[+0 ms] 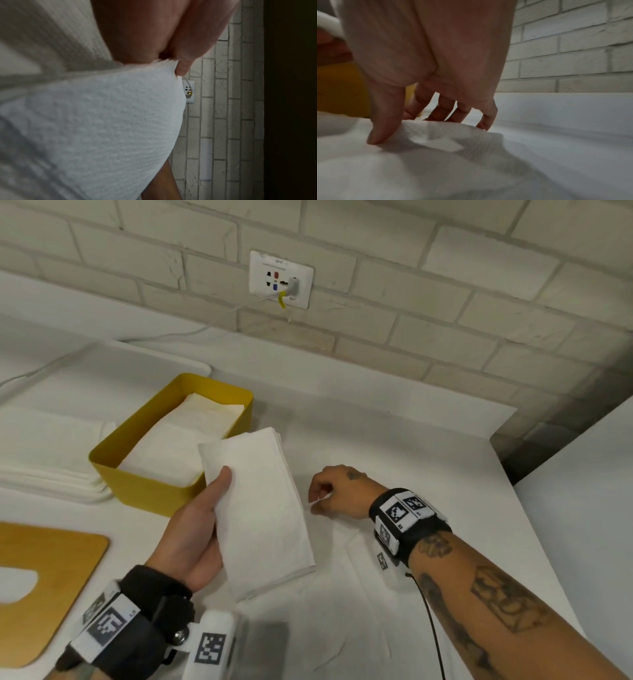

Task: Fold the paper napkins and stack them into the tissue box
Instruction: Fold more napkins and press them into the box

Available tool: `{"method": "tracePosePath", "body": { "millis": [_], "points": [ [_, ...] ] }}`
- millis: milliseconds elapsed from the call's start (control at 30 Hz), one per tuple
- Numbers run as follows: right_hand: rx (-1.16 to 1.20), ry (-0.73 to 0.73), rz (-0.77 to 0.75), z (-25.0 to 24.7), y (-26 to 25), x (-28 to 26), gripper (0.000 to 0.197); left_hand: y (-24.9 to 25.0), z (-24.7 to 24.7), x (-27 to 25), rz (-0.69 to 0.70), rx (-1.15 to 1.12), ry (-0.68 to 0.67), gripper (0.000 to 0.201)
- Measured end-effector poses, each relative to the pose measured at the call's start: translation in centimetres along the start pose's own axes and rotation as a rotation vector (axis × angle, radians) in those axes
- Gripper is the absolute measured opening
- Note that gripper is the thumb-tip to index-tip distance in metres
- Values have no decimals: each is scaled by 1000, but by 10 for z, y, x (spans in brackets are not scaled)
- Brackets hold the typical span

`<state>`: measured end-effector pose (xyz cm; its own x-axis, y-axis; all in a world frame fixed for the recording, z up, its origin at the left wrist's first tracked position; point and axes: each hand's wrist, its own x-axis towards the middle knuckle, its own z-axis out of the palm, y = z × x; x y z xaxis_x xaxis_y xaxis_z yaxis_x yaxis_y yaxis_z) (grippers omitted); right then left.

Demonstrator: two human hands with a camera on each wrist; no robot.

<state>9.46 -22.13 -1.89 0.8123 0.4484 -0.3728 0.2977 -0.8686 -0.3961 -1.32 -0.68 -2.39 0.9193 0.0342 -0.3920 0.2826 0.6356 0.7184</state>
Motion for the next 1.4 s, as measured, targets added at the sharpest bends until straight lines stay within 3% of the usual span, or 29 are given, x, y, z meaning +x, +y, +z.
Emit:
{"method": "tracePosePath", "body": {
  "millis": [300, 500, 667, 1000, 1167, 1400],
  "points": [
    [474, 296, 324, -37, 71, -64, 21, -2, 5, 4, 1, 4, -10, 39],
    [643, 283, 500, 1, 108, -110, 38, -9, 16, 3, -25, 32, -35, 34],
    [585, 428, 472, 8, 112, -112, 20, -14, 21, 1, -30, 73, -52, 34],
    [422, 358, 476, 10, 102, -109, 32, -13, 15, -1, -24, 46, -29, 37],
    [397, 366, 498, 12, 99, -105, 20, -14, 17, -3, -22, 42, -36, 34],
    [424, 532, 392, 14, 94, -109, 5, -12, 15, -3, -28, 45, -40, 32]
  ]
}}
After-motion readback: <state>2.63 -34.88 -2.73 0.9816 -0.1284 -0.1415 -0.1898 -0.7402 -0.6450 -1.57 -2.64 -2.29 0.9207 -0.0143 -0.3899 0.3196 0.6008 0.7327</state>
